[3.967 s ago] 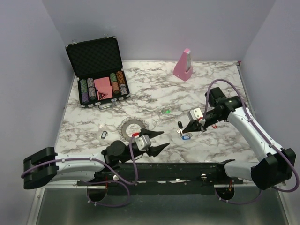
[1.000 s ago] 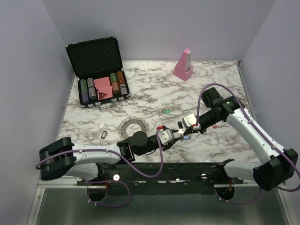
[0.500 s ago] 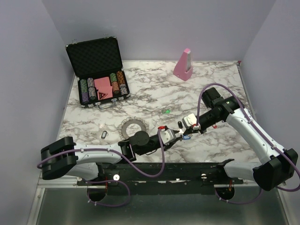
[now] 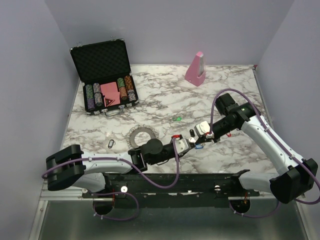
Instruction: Put the keys on the keyring
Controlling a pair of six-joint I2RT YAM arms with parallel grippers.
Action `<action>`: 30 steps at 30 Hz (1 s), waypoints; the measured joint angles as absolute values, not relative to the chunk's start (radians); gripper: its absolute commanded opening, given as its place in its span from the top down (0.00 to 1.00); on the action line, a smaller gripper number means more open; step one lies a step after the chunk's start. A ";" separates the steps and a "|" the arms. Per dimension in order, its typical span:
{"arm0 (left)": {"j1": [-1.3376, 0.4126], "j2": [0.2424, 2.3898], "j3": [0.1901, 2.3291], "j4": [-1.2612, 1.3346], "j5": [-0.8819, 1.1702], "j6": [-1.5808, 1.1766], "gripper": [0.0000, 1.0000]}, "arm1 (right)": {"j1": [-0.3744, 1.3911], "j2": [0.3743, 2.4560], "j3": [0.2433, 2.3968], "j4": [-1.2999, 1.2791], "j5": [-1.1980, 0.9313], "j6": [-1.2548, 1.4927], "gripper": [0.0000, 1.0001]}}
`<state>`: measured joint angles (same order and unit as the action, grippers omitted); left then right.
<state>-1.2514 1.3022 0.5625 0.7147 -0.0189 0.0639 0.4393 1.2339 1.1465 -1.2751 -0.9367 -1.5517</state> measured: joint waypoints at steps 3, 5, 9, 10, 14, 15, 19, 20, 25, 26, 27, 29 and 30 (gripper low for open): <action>-1.251 1.306 0.568 0.712 -0.010 0.064 0.93 | 0.439 1.234 1.147 -1.275 -0.937 -1.552 0.99; -1.251 1.306 0.569 0.709 -0.008 0.063 1.00 | 0.440 1.234 1.147 -1.276 -0.938 -1.552 0.99; -1.250 1.306 0.569 0.708 -0.008 0.063 1.00 | 0.439 1.234 1.146 -1.280 -0.938 -1.551 0.97; -1.250 1.306 0.569 0.708 -0.008 0.063 1.00 | 0.439 1.234 1.146 -1.280 -0.938 -1.549 0.93; -1.250 1.304 0.557 0.730 -0.017 0.055 1.00 | 0.440 1.234 1.146 -1.280 -0.956 -1.536 0.77; -1.250 1.298 0.539 0.758 -0.024 0.048 1.00 | 0.440 1.234 1.146 -1.280 -0.965 -1.530 0.75; -1.250 1.266 0.448 0.871 -0.044 0.019 1.00 | 0.439 1.221 1.134 -1.266 -1.020 -1.490 0.73; -1.250 1.260 0.422 0.908 -0.046 0.009 1.00 | 0.437 1.216 1.129 -1.262 -1.036 -1.479 0.73; -1.250 1.258 0.346 1.063 -0.049 -0.027 1.00 | 0.423 1.208 1.113 -1.251 -1.122 -1.454 0.73; -1.250 1.258 0.341 1.088 -0.049 -0.031 1.00 | 0.423 1.208 1.108 -1.248 -1.140 -1.450 0.73; -1.250 1.258 0.339 1.109 -0.049 -0.036 1.00 | 0.423 1.209 1.103 -1.245 -1.156 -1.447 0.73; -1.250 1.258 0.339 1.149 -0.049 -0.041 1.00 | 0.421 1.215 1.092 -1.234 -1.182 -1.440 0.73; -1.250 1.258 0.339 1.166 -0.049 -0.044 1.00 | 0.419 1.219 1.086 -1.226 -1.193 -1.436 0.73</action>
